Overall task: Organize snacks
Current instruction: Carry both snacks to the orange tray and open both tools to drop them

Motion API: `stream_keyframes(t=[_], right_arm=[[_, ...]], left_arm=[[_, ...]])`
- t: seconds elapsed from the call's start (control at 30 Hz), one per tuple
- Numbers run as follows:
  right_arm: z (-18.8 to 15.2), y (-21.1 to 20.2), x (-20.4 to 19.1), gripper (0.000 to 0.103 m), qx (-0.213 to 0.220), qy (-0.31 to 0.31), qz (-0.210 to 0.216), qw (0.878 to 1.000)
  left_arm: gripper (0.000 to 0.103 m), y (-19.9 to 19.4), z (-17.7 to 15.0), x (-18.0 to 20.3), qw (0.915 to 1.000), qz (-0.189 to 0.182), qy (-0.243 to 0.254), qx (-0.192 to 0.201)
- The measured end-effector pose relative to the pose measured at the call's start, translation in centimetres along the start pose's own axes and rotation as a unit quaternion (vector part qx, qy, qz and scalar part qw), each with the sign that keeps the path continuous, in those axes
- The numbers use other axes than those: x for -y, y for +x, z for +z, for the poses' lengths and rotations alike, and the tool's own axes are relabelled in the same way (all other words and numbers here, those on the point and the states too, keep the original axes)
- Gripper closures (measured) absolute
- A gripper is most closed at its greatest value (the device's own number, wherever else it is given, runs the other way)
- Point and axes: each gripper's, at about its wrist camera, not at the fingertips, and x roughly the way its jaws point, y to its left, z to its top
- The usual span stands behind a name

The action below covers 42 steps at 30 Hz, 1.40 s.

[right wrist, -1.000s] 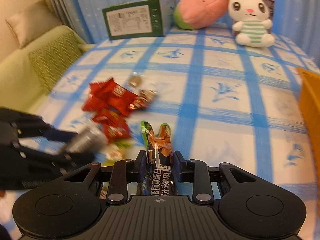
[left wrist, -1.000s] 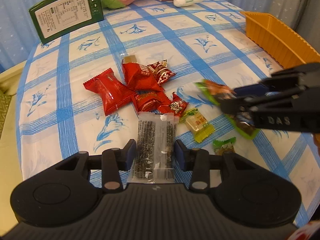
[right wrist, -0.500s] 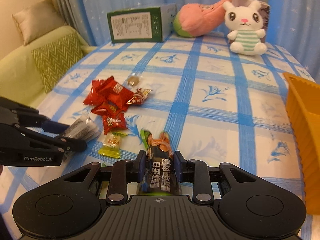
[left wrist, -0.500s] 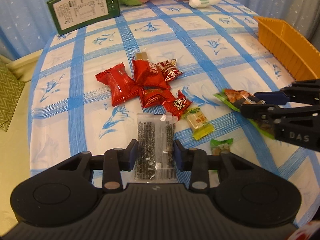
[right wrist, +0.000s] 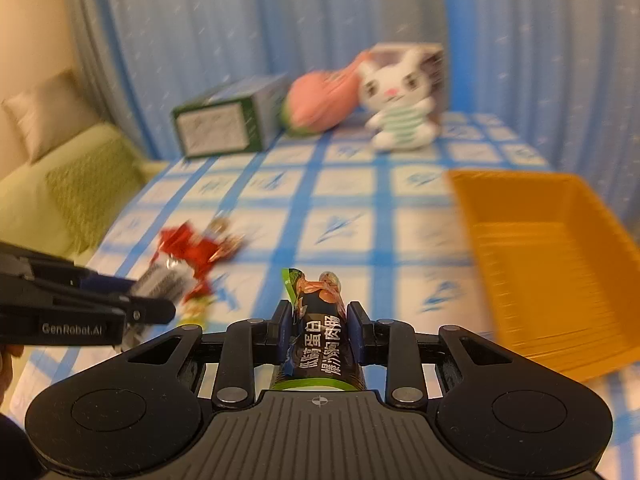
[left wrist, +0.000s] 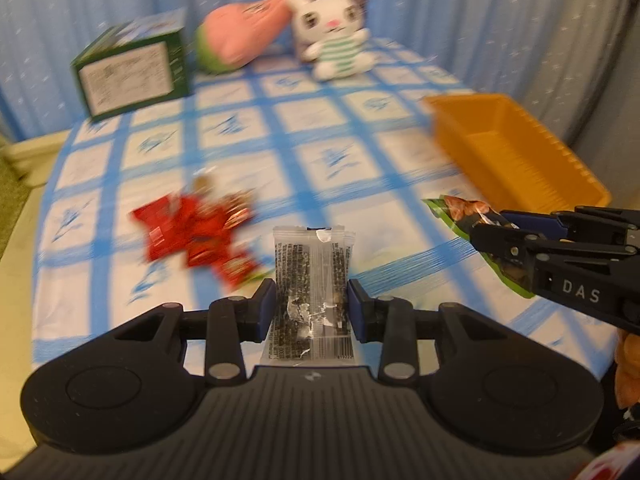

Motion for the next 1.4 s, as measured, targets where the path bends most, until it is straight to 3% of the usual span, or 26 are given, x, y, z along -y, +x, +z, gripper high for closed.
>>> stream_keyframes(t=[0.3,0.63,1.1,1.4], right_arm=[[1.9,-4.8,9.4,0.073,0.047,0.050,-0.071,0.995],[2.1,-5.1,18.2,0.073,0.054,0.100,-0.102,0.988],[1.4,-3.8,22.9,0.073,0.042,0.165,-0.099,0.980],[0.8,-3.7,23.3,0.073,0.034,0.175,-0.098,0.979]], left_arm=[[0.069,0.3,5.0,10.4,0.9978,-0.048,0.026,0.038],[0.069,4.5,8.0,18.6,0.9960,-0.073,0.041,0.031],[0.068,9.5,8.8,22.3,0.9946,-0.094,0.041,0.012],[0.065,8.8,7.9,21.5,0.9963,-0.075,0.037,0.019]])
